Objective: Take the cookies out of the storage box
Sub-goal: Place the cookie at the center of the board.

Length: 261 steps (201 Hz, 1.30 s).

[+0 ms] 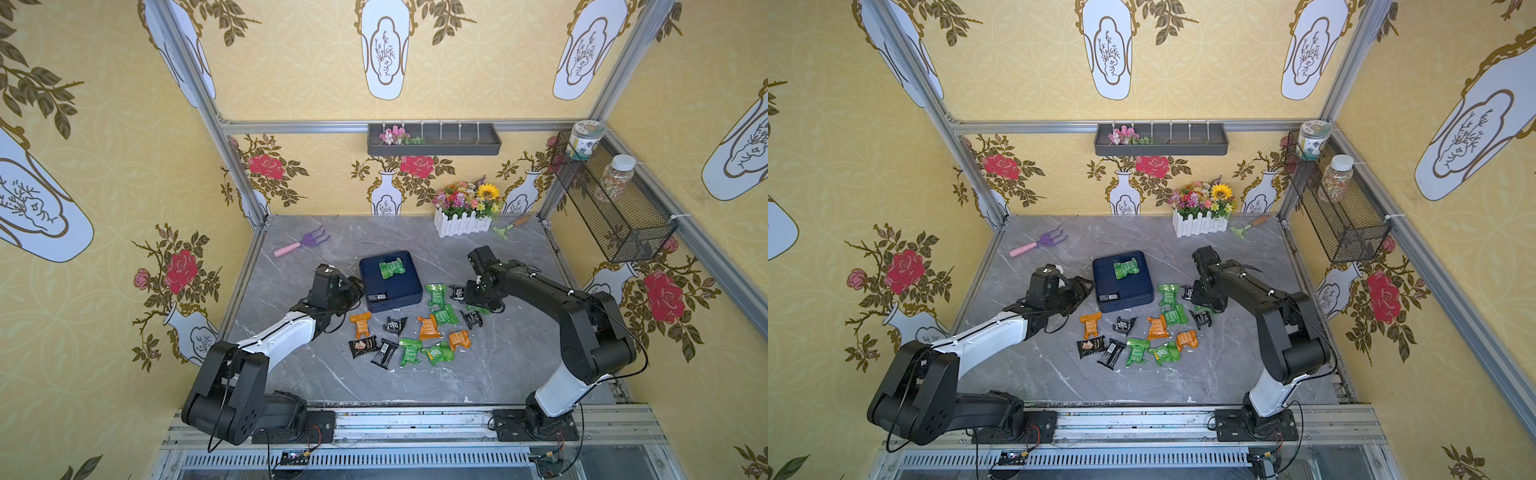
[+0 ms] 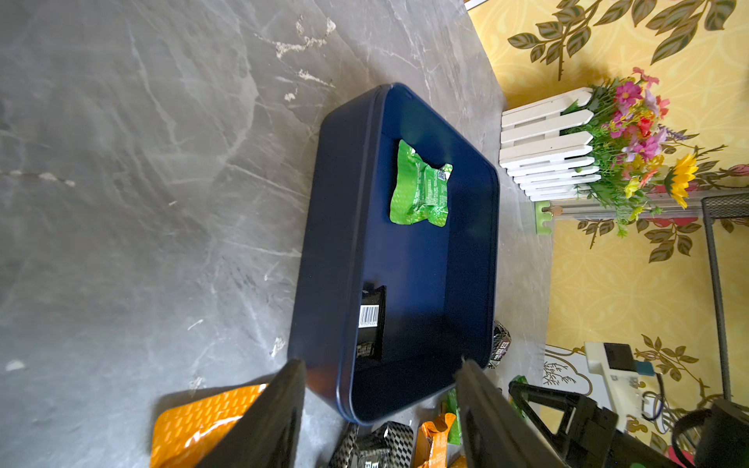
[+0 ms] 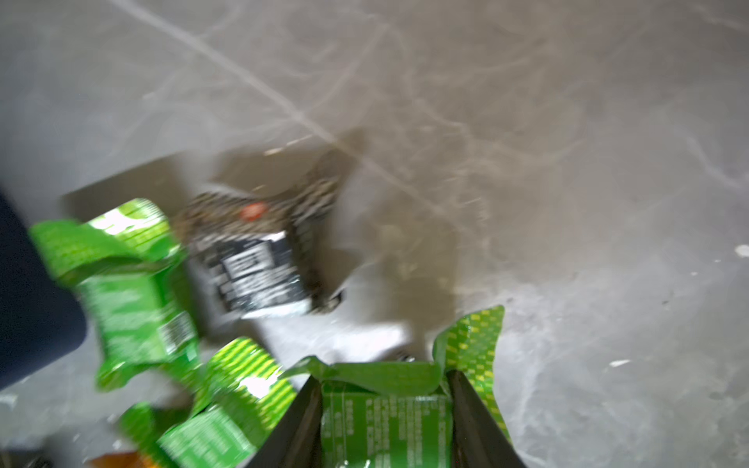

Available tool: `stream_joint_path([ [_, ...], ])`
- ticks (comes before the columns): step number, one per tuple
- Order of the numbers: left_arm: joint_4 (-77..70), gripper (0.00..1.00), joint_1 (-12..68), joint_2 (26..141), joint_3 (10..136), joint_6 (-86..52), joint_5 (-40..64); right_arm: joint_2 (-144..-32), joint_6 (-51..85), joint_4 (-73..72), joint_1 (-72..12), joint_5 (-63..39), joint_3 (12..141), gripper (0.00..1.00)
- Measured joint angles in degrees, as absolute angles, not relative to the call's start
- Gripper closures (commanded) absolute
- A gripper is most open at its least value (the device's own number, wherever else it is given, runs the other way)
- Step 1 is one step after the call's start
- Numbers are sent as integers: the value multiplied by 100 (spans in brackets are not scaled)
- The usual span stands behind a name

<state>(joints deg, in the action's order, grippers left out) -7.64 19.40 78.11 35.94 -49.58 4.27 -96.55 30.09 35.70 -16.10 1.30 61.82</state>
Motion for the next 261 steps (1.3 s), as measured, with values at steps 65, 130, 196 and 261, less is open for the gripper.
stream_joint_path([
  [65,-698,35,1940,8051,3811,-4945,432,-10269,2823,3107,-1210,-32,6462,49],
  [130,-349,35,2071,8184,4239,-4628,252,-9974,2679,3168,-1214,-5,6523,23],
  [196,766,32,3035,8927,5780,-3793,-934,-9288,2746,3301,-1385,43,6525,23],
  [261,1076,30,3439,10055,6663,-3983,-1345,-8820,2873,3339,-1566,231,6263,24],
])
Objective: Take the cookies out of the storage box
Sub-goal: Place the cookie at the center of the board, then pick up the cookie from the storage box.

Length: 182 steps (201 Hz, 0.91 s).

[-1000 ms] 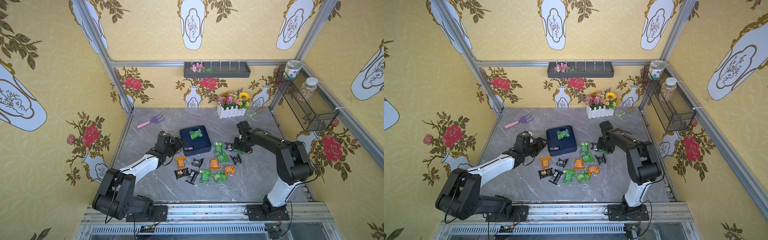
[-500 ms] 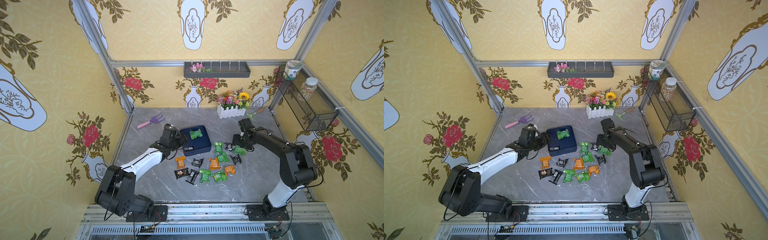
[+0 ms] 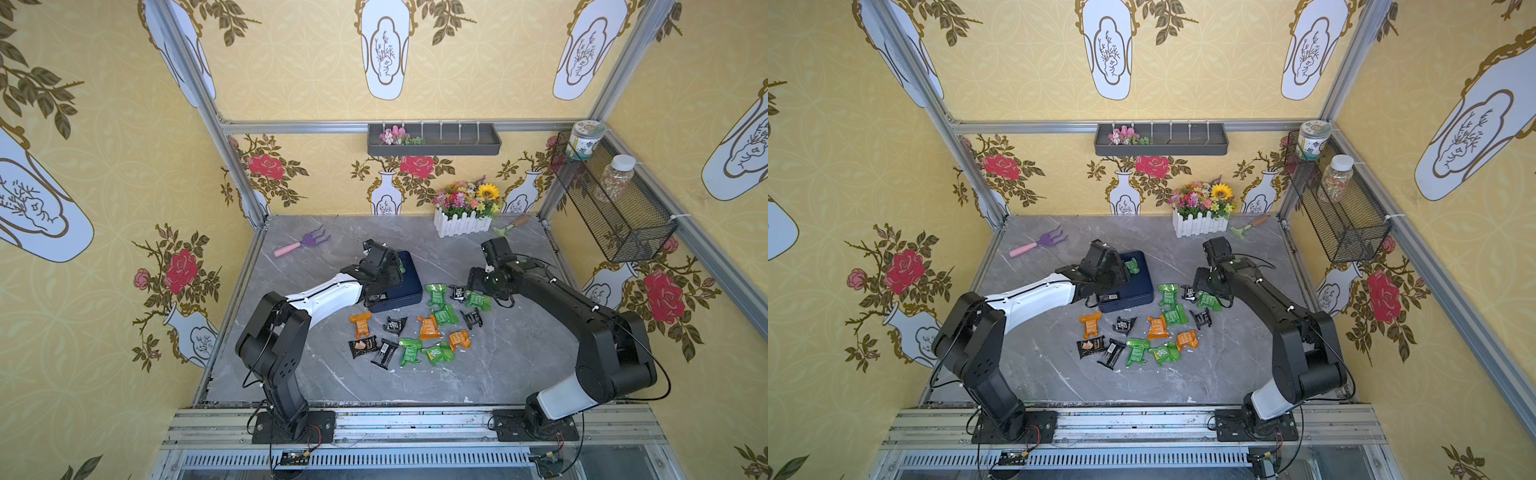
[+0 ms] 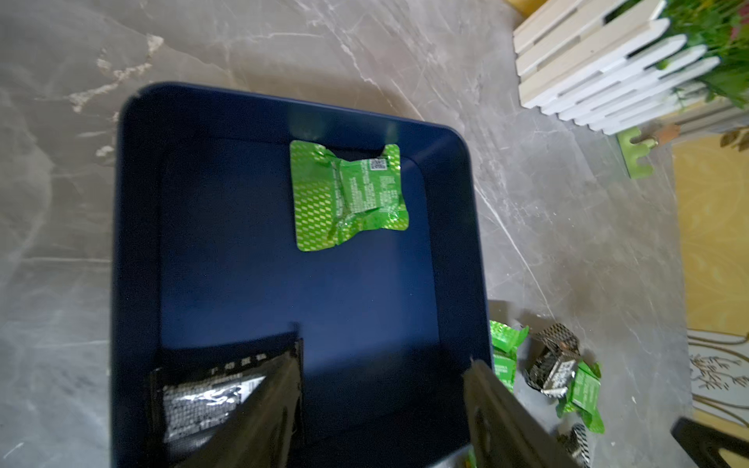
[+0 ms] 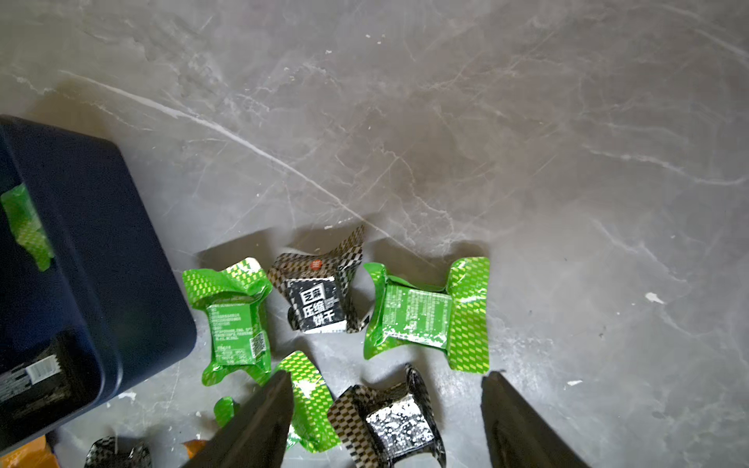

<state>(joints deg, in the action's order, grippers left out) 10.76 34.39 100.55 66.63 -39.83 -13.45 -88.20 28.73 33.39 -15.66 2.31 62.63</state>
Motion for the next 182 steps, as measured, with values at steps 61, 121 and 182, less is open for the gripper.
stream_joint_path([
  [61,1310,27,3376,11242,7915,-4095,-1503,-8945,2969,3304,-1835,294,6292,25],
  [121,1603,26,3382,11900,8552,-4058,-1844,-8794,2974,3304,-1822,318,6077,25],
  [182,1872,26,3409,12488,9174,-3942,-1977,-8709,2941,3284,-1712,314,5979,24],
])
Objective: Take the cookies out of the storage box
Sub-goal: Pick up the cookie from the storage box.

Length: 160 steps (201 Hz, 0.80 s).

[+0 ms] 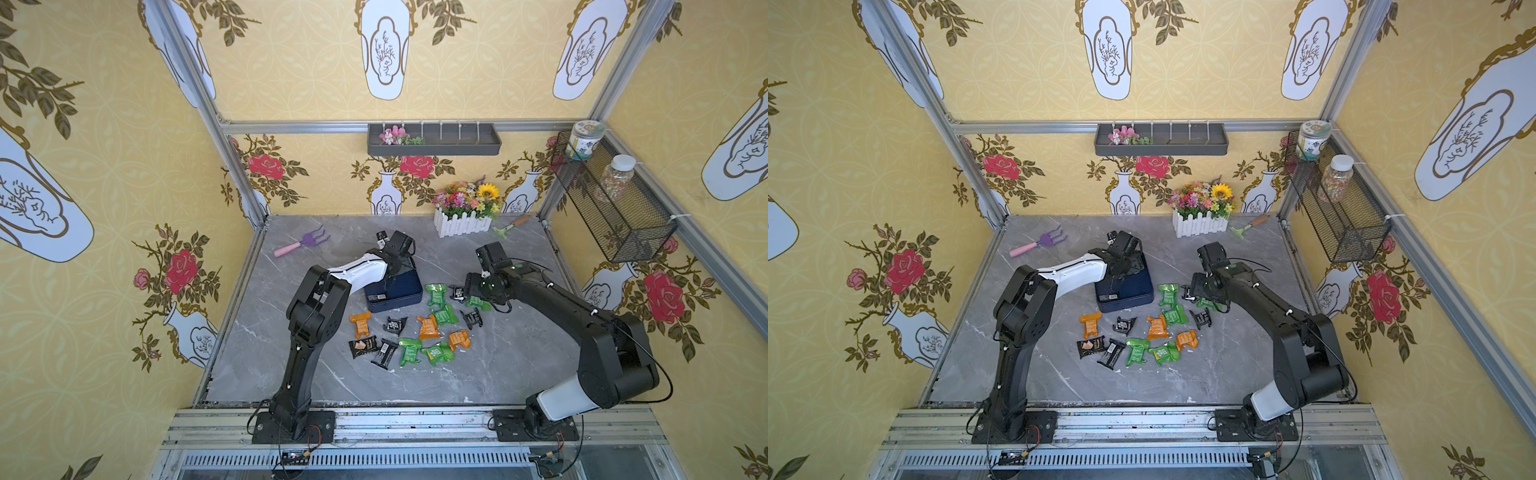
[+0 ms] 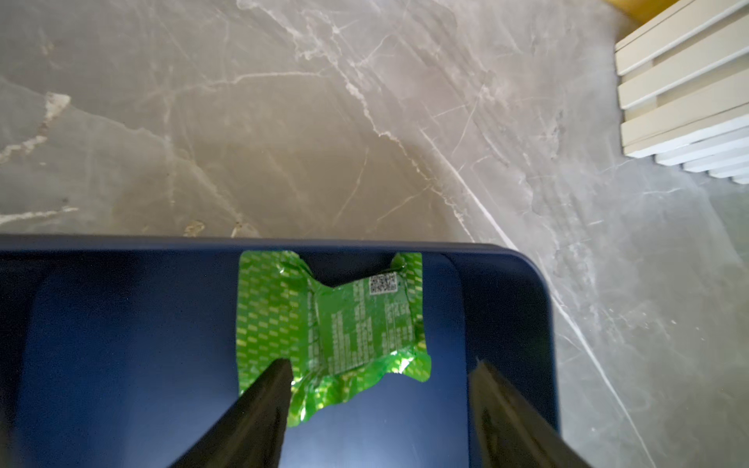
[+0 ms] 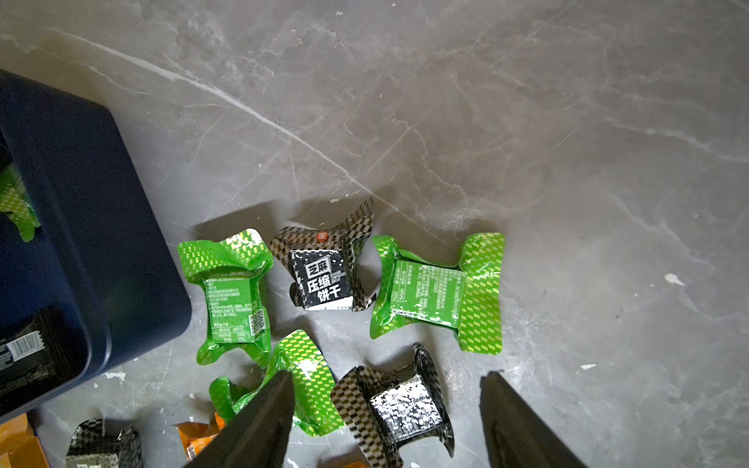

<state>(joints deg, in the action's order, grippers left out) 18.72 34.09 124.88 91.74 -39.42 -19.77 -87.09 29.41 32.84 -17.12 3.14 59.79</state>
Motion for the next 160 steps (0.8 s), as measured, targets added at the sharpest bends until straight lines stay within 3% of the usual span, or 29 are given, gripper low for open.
stream_joint_path([
  [99,2488,22,3457,13041,9730,-3586,-2469,-8628,2840,3133,-1623,281,5865,24],
  [160,2359,47,3406,13238,9887,-3301,-2523,-8447,2805,3140,-1597,290,5867,25],
])
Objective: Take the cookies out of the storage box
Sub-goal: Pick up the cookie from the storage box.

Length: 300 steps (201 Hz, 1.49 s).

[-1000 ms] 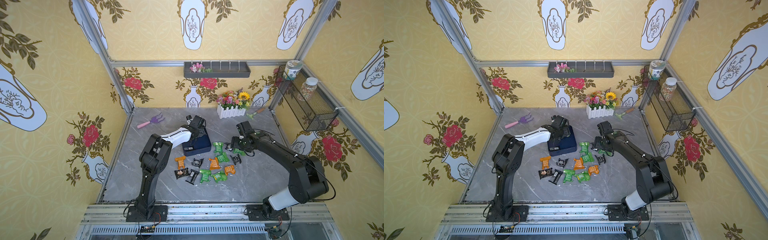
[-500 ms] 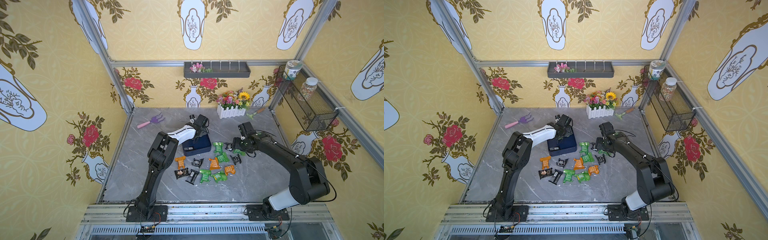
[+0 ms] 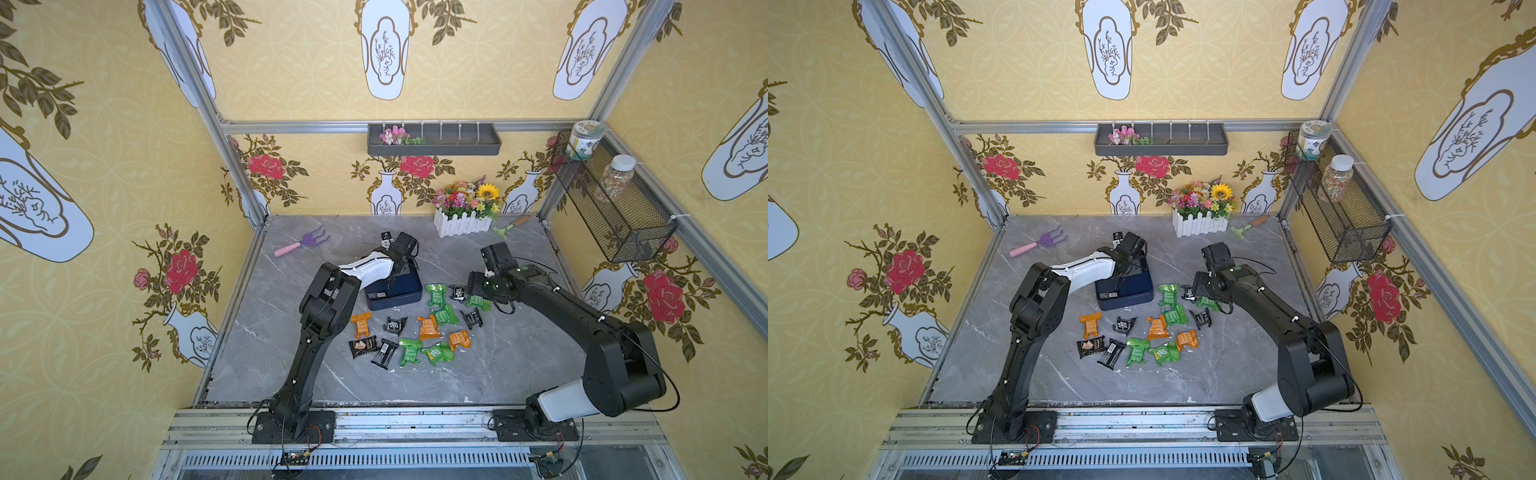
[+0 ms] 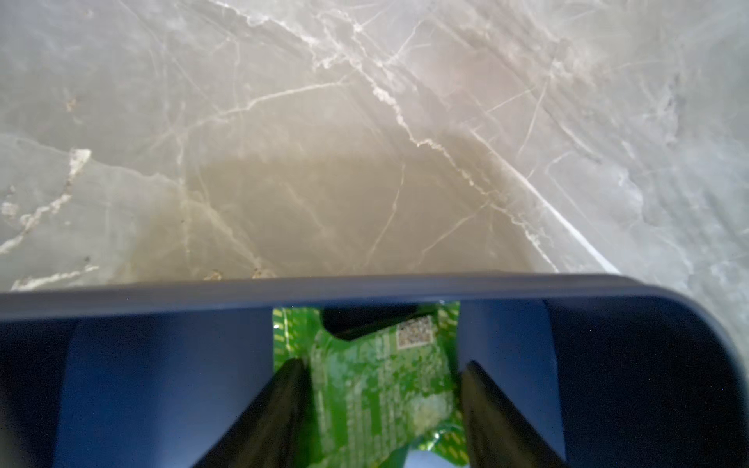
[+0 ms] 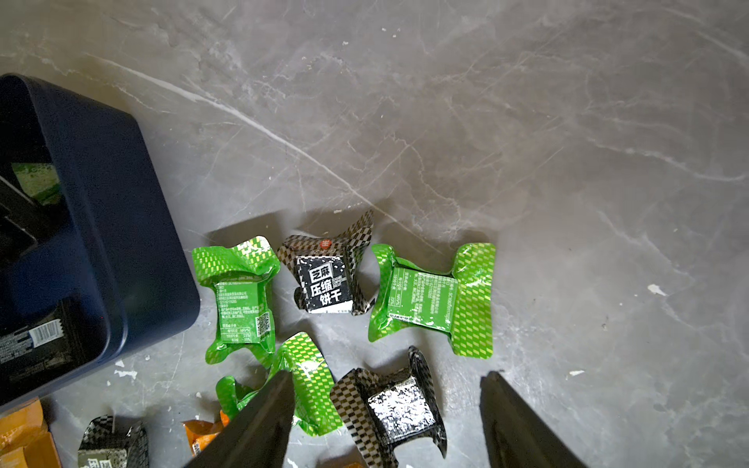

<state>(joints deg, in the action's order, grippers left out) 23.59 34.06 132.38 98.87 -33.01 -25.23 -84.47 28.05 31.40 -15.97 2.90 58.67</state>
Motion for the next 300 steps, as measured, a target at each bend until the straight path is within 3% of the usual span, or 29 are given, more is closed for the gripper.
stream_joint_path([
  [64,2248,69,3378,13096,9793,-3282,-2349,-8436,2801,3162,-1594,287,5894,25],
  [126,2235,73,3420,12302,9286,-3262,-2246,-8377,2799,3175,-1592,281,5920,25],
  [162,2132,88,3441,12073,9087,-3288,-2193,-8276,2803,3177,-1592,270,5909,25],
  [208,2053,93,3476,11636,8694,-3400,-2058,-8165,2805,3183,-1592,268,5905,25],
  [300,880,98,3114,8820,5992,-4108,-1245,-8066,2808,3308,-1621,176,5920,25],
])
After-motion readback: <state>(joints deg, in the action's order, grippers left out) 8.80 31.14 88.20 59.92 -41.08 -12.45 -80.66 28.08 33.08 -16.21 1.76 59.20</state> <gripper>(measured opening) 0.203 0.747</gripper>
